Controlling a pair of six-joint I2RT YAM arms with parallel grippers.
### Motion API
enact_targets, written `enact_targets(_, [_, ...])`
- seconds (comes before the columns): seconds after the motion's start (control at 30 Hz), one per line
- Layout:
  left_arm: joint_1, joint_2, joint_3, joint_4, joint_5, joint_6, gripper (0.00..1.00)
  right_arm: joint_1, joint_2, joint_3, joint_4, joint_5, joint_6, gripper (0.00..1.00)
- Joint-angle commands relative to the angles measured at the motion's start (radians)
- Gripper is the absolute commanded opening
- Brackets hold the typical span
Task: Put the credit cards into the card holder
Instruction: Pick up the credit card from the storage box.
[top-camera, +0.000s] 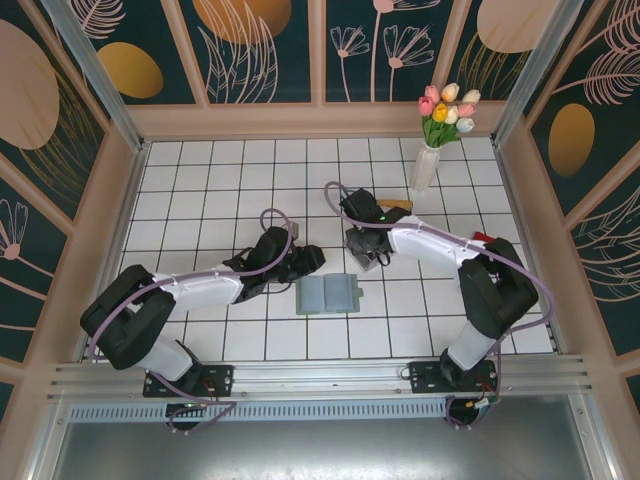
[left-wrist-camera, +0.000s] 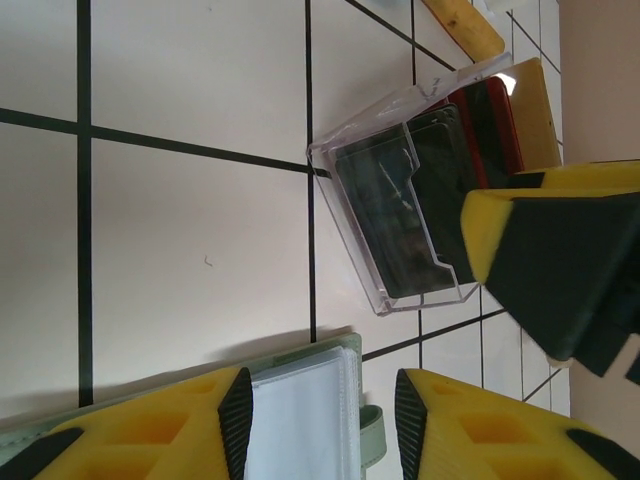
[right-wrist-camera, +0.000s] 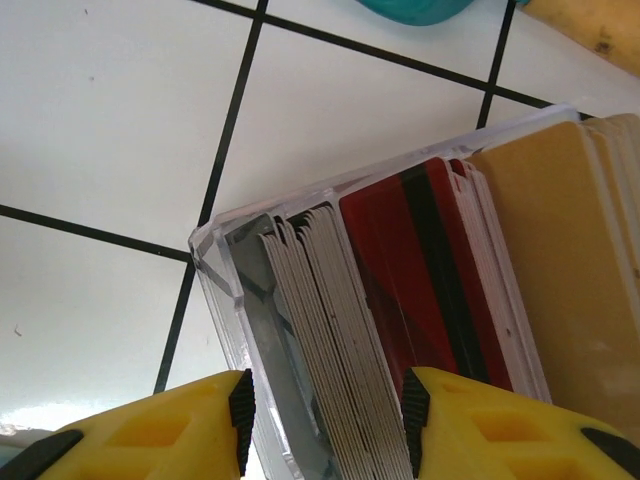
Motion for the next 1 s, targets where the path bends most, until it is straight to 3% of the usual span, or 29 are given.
enact_targets(0.0, [-0.005,0.009,0.02,0.038,0.015,-0.012,0.45,0.018,0.03,0.031,-0.042,0.086,-0.032,0.46])
enact_targets(0.27, [-0.005,0.002,0.013,0.037,0.013,-0.01,0.45,0.068,0.119,0.059,-0.086,0.28,-0.033,0.44])
enact_targets(0.43, [-0.005,0.001,0.011,0.038,0.014,-0.012,0.45,0.088,0.106,0.082,-0.096,0.331,-0.026,0.44])
enact_targets(0.7, [-0.004,-0.001,0.006,0.036,0.013,-0.01,0.46,0.085,0.082,0.081,-0.102,0.339,-0.025,0.39])
enact_targets(0.97, [-0.005,-0.001,0.006,0.029,0.011,-0.005,0.46,0.079,0.074,0.081,-0.105,0.287,-0.015,0.22])
